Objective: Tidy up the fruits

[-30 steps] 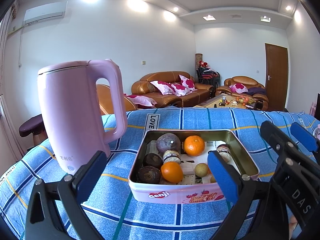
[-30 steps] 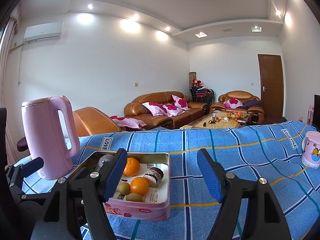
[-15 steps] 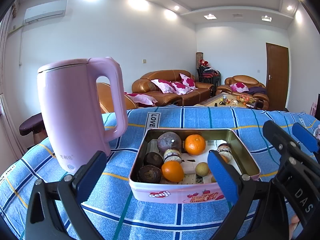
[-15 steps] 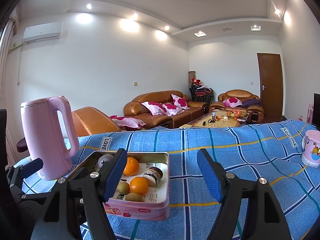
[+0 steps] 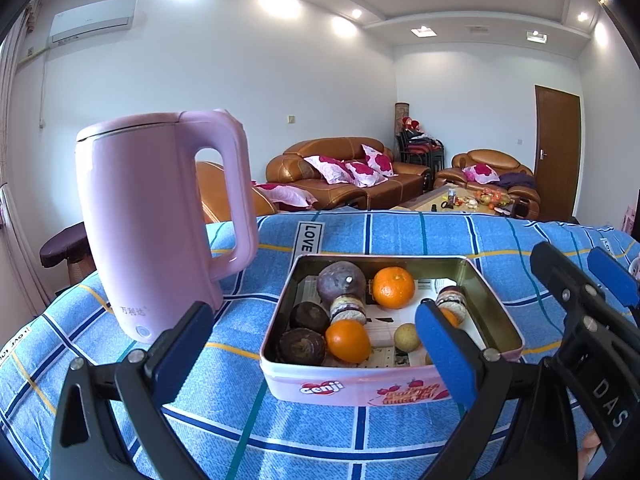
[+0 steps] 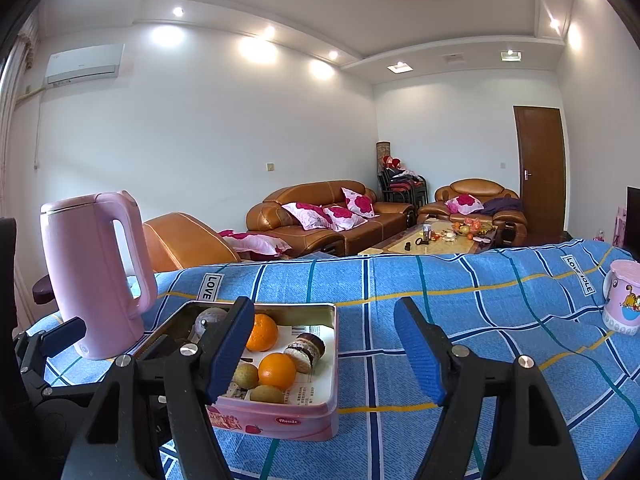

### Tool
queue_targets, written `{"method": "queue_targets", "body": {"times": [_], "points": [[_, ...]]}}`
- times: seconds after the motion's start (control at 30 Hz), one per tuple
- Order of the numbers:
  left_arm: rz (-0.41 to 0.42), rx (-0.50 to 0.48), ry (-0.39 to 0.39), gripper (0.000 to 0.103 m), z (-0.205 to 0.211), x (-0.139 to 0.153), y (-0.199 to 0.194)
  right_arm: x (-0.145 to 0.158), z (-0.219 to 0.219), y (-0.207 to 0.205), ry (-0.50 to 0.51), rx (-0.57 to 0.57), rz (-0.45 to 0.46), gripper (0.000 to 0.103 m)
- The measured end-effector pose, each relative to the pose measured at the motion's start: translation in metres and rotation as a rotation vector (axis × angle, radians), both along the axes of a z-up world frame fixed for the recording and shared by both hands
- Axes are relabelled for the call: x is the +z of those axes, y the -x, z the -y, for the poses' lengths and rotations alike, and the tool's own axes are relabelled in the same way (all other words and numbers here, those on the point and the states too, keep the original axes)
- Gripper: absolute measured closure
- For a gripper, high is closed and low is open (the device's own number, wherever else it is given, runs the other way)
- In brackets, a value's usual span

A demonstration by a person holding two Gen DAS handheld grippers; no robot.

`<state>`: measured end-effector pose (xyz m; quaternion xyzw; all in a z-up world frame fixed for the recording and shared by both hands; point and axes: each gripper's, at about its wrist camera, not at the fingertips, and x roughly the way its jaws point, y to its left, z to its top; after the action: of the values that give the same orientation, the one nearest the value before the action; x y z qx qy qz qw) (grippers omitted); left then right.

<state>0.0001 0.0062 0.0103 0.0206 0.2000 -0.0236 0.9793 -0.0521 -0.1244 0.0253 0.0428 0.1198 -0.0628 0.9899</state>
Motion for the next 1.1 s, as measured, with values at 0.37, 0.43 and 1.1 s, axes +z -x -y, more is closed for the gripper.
{"method": "queue_targets", "body": {"times": [0.37, 0.43, 1.1], "points": [[0.008, 0.044, -0.012, 0.000, -0.0013, 0.0001, -0.0009, -0.0002, 0.0023, 0.0002, -0.002, -0.004, -0.003, 0.029], [0.007, 0.046, -0.014, 0.000, -0.0015, -0.0001, -0.0012, -0.0004, 0.0030, 0.0004, -0.002, -0.005, -0.004, 0.029], [-0.007, 0.020, 0.003, 0.000, -0.0026, -0.0002, -0.0028, -0.0008, 0.0072, 0.0005, -0.007, -0.019, -0.011, 0.029]]}}
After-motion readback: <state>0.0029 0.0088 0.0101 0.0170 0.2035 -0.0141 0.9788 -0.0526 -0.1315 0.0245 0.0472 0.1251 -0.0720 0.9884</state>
